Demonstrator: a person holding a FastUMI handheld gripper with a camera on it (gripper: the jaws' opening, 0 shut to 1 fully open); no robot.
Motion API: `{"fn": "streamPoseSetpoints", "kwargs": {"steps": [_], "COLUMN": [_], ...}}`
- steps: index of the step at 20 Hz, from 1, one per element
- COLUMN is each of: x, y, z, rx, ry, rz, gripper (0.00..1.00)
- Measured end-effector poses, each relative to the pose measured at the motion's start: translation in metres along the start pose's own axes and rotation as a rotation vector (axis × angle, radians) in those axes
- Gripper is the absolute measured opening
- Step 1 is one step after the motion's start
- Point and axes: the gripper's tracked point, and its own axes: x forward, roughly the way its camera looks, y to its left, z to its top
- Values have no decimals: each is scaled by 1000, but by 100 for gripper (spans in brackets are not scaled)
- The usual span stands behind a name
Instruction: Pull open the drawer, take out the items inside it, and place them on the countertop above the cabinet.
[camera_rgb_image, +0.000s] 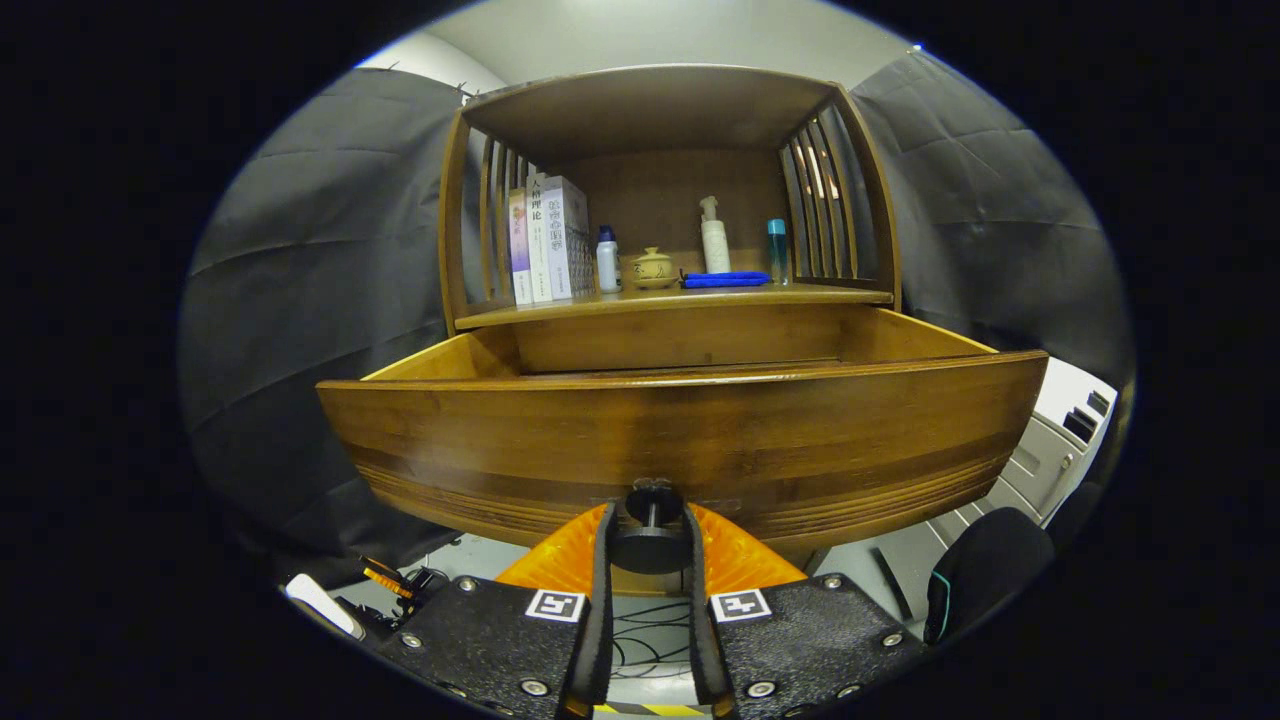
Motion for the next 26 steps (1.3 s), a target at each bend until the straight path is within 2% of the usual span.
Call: {"fn": "streamPoseSetpoints", "kwargs": {"steps": [3, 4, 9, 12, 17, 20, 26], "x": [0, -4, -26, -29, -2, 19, 62], "y": [1, 3, 21, 17, 1, -6, -19], "z": [0, 0, 52, 97, 150, 165, 158], "rx": [0, -11, -29, -62, -47, -10, 37], "ry": [-6, -2, -104, -128, -61, -8, 155], "rz": [6, 14, 102, 83, -1, -33, -110], "gripper": [37, 44, 98, 97, 98, 98, 98]}}
